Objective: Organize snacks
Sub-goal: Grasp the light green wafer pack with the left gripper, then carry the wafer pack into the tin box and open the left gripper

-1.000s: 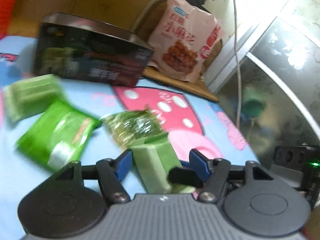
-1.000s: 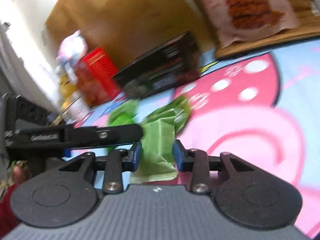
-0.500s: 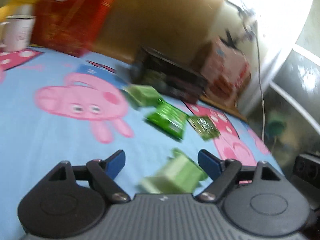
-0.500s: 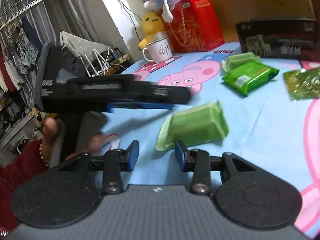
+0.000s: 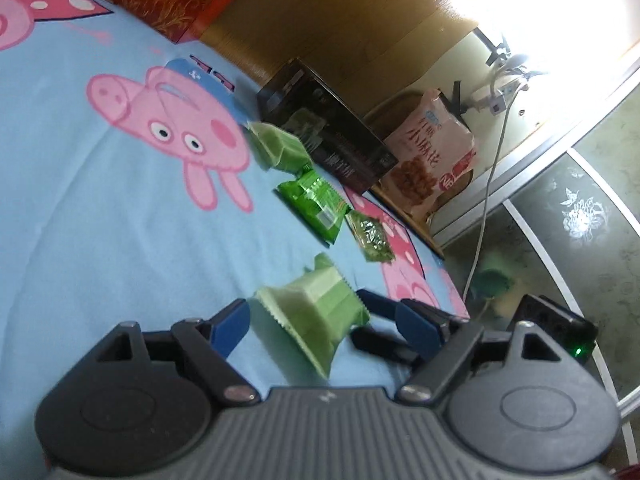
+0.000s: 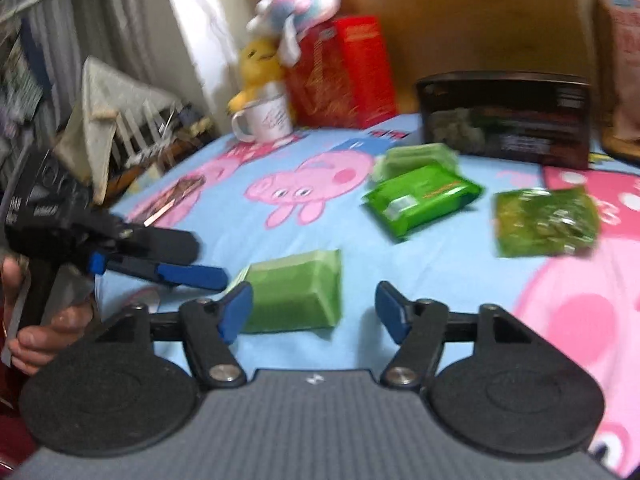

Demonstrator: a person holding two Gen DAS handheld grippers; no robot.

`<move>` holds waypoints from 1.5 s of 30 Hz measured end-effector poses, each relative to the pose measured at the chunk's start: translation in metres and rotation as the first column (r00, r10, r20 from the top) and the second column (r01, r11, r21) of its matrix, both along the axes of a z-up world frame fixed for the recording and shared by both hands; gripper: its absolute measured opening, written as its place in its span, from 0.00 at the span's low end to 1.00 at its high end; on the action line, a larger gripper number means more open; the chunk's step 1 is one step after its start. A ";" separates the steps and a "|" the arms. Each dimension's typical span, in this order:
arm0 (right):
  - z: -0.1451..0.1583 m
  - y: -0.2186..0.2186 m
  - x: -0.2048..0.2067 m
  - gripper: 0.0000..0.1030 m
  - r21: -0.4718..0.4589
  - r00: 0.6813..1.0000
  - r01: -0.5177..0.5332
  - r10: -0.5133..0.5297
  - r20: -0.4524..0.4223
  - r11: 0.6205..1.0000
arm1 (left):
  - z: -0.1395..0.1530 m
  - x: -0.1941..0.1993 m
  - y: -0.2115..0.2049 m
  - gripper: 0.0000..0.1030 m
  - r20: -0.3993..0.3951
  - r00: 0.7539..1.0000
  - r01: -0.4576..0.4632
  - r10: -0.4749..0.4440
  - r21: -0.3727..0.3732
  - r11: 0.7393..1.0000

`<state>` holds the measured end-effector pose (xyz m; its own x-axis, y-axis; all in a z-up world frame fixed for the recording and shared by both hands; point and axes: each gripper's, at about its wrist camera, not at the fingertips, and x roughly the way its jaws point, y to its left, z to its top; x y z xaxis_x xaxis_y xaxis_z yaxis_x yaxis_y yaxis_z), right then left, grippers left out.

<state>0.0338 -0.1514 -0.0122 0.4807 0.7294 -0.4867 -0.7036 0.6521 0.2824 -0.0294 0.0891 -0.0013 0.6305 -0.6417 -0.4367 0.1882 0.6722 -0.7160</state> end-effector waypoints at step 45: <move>0.055 -0.007 0.148 0.56 -0.037 0.845 0.288 -0.236 0.480 0.957 | 0.116 0.227 -0.126 0.66 0.258 0.958 0.077 -0.127 0.195 0.978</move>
